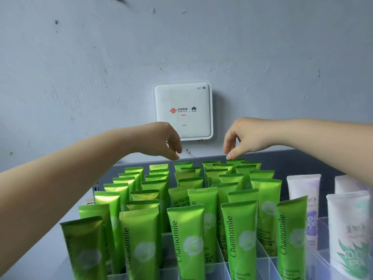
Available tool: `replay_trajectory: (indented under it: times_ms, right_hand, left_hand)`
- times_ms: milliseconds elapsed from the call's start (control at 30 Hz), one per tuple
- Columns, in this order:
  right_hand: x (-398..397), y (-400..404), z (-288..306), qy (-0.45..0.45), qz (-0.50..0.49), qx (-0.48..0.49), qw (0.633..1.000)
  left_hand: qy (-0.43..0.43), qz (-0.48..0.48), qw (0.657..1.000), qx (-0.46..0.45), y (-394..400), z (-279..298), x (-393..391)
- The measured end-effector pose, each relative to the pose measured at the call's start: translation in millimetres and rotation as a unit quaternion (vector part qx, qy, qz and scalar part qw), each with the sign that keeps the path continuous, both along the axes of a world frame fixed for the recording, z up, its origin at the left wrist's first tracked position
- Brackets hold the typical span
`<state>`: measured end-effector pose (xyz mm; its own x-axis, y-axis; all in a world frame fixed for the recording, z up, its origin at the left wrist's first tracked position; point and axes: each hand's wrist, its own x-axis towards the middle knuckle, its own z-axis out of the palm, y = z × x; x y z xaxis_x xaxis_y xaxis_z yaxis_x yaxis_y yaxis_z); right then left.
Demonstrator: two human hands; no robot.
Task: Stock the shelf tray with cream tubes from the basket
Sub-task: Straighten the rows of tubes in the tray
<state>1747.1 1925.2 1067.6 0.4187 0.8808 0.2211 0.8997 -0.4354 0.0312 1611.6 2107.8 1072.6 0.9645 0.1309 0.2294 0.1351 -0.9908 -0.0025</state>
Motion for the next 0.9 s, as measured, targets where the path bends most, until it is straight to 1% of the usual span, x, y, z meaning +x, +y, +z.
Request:
replay_trajectory:
  times_ms: [200,333,600,700,900]
  right_hand:
    - [17,22,-7,-0.005,0.011,-0.054,0.998]
    - [20,33,-16,-0.025,0.016,-0.080,0.996]
    - [19,43,-21,-0.028,0.013,-0.068,0.997]
    - [14,49,-20,-0.022,0.034,-0.039,0.998]
    - [9,56,-27,-0.008,0.047,-0.033,0.998]
  left_hand:
    - [0.056,-0.018,0.998,0.013,-6,-7,35]
    - [0.094,-0.022,0.995,0.007,-9,-13,46]
    - [0.125,-0.009,0.990,0.069,-6,-19,51]
    - [0.127,-0.007,0.990,0.056,-1,-13,48]
    - [0.128,0.009,0.990,0.053,2,-18,45]
